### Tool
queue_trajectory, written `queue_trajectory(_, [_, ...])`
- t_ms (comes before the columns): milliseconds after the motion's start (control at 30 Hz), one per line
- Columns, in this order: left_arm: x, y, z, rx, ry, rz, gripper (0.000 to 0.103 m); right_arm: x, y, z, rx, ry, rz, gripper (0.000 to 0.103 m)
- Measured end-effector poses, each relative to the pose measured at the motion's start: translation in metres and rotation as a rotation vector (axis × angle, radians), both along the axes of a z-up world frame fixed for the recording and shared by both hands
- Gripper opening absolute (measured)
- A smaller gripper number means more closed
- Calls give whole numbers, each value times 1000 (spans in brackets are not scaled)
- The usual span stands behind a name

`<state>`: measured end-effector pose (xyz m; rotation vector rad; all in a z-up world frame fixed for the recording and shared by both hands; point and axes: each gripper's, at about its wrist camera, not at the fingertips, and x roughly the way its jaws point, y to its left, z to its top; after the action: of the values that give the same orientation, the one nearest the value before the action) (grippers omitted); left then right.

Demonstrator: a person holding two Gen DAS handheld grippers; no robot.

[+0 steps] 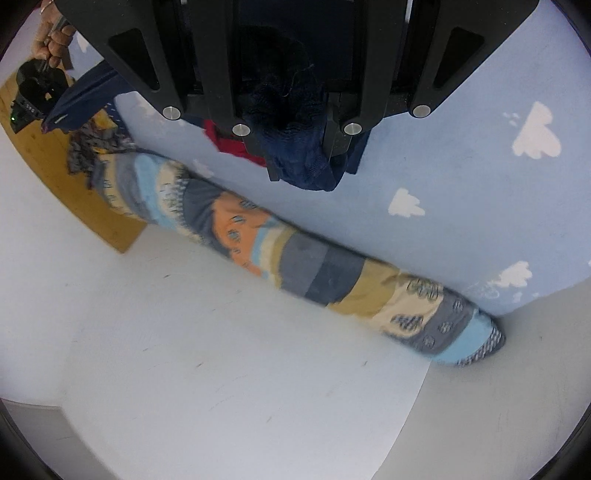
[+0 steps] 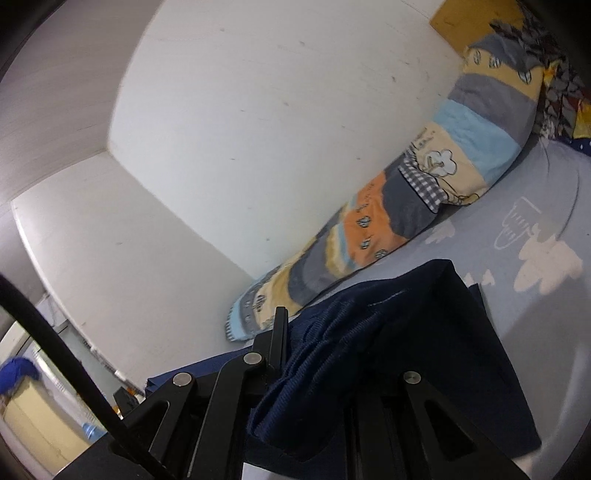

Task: Fold large clothes
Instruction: 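Lift the held hem with both grippers and fold it toward the collar, then release the hem with both grippers and pull them back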

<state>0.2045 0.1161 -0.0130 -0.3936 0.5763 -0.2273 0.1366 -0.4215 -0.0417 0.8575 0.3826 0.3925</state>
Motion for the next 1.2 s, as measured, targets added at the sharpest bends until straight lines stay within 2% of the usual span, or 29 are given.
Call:
queue_trajectory(167, [82, -18, -52, 3, 147, 26, 16, 75, -12, -49, 54, 114, -46, 10])
queue_trajectory(267, [113, -31, -80, 14, 208, 49, 17, 111, -19, -84, 77, 207, -77, 10])
queue_trajectory(300, [122, -34, -92, 19, 233, 60, 19, 118, -21, -94, 79, 235, -86, 11])
queue_trajectory(367, [135, -38, -108, 48, 271, 90, 34, 134, -26, -121, 106, 313, -102, 17])
queue_trajectory(400, [140, -40, -115, 49, 279, 90, 50, 139, -29, -132, 133, 354, -111, 36])
queue_trajectory(433, [143, -41, -119, 46, 288, 87, 66, 144, -36, -146, 180, 395, -120, 50])
queue_trajectory(467, [146, -42, -122, 42, 306, 88, 78, 146, -40, -152, 205, 408, -128, 76])
queue_trajectory(500, [148, -41, -124, 46, 313, 105, 83, 145, -46, -156, 218, 410, -144, 88])
queue_trajectory(533, [147, -40, -122, 58, 295, 128, 89, 142, -50, -154, 215, 405, -158, 89])
queue_trajectory(600, [144, -35, -116, 64, 277, 144, 90, 139, -57, -147, 212, 378, -159, 89])
queue_trajectory(667, [140, -29, -111, 34, 265, 151, 90, 135, -64, -136, 201, 351, -169, 90])
queue_trajectory(767, [129, -29, -99, 37, 224, 147, 90, 130, -59, -120, 137, 327, -156, 89])
queue_trajectory(833, [122, -38, -93, 112, 201, 127, 90, 130, -42, -111, 76, 320, -117, 88])
queue_trajectory(967, [108, -52, -88, 266, 155, 132, 90, 137, 12, -105, -104, 347, 6, 77])
queue_trajectory(1100, [100, -63, -93, 312, 151, 63, 90, 136, 57, -108, -229, 369, 104, 74])
queue_trajectory(1200, [97, -80, -114, 362, 187, -31, 90, 135, 79, -117, -318, 411, 134, 74])
